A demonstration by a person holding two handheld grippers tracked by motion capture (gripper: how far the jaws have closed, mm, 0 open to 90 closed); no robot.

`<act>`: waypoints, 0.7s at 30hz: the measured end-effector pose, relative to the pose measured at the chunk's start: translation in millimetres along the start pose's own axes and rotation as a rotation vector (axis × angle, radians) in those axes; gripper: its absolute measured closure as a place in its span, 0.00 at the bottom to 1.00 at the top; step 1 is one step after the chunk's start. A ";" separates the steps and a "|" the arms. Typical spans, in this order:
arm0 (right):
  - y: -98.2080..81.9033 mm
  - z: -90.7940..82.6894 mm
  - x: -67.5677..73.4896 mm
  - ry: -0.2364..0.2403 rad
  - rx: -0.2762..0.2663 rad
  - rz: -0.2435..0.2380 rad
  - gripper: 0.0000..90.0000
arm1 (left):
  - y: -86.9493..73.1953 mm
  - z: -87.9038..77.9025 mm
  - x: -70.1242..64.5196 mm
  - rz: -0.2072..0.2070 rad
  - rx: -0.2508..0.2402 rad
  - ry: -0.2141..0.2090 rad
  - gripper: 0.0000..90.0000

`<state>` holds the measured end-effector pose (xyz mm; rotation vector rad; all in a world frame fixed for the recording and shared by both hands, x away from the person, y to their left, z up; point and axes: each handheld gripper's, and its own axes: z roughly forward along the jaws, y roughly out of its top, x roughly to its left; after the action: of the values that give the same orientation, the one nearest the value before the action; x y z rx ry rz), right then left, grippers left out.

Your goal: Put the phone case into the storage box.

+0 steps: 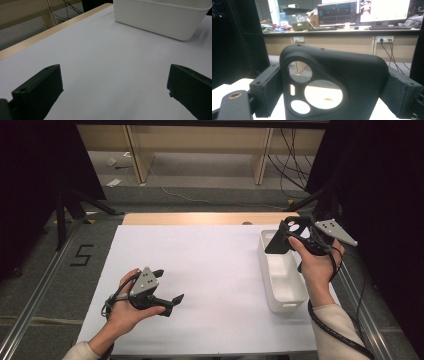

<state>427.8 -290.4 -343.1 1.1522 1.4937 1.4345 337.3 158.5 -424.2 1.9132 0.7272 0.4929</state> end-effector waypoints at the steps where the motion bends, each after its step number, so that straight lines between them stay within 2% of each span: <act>1: -0.1 0.1 -0.2 -0.001 -0.002 0.000 0.17 | 0.0 0.0 0.0 0.000 0.000 0.000 0.00; 21: -2.9 1.8 -4.4 -0.009 0.015 0.002 0.17 | -0.1 0.1 0.9 0.002 0.004 0.002 0.00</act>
<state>430.5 -293.8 -346.5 1.1680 1.4997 1.4200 338.0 159.1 -424.3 1.9177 0.7283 0.4942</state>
